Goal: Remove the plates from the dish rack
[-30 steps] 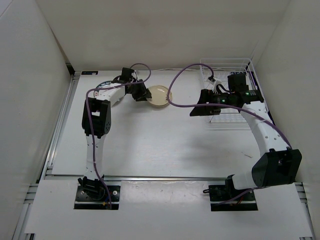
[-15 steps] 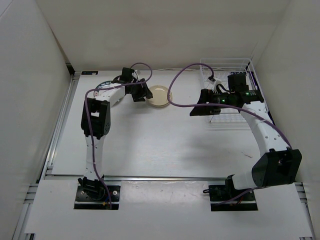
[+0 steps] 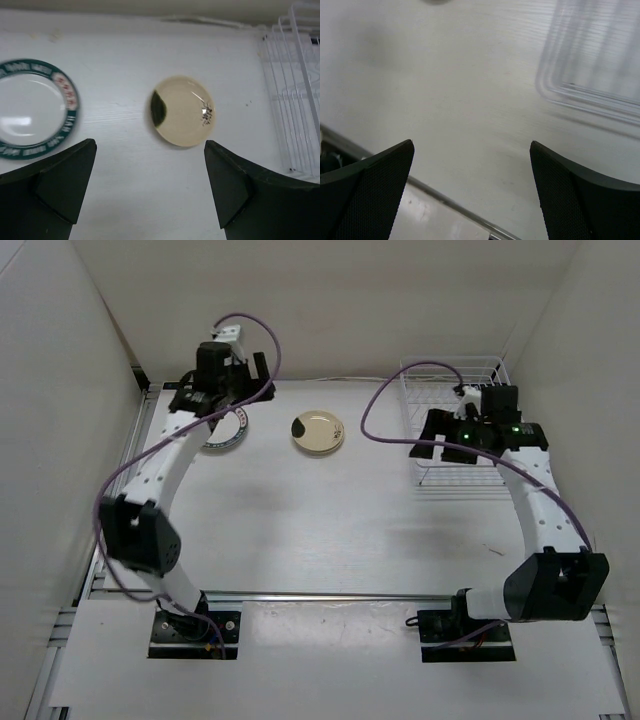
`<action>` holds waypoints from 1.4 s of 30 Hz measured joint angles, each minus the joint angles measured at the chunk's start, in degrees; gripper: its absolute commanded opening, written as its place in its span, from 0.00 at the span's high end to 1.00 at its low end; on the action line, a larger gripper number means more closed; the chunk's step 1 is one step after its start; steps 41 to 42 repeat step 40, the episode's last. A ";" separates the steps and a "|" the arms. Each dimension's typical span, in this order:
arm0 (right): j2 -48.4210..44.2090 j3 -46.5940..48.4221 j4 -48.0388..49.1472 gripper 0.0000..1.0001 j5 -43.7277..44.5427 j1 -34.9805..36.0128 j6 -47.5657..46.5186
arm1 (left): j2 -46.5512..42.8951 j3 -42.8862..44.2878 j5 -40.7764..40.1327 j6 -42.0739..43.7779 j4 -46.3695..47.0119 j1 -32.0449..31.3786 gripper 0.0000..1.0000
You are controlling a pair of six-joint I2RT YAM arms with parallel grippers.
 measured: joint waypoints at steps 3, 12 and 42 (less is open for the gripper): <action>-1.51 -0.28 0.13 0.00 3.72 -5.42 0.70 | -13.05 -6.23 -7.32 3.32 1.77 0.63 0.00; -18.75 -8.70 0.74 0.00 12.72 -12.48 -0.55 | -39.54 -31.65 -10.67 7.19 1.36 18.51 0.00; -40.28 -30.82 0.24 0.00 21.31 -12.48 -4.28 | -60.35 -53.31 -7.65 10.23 -1.42 32.17 0.00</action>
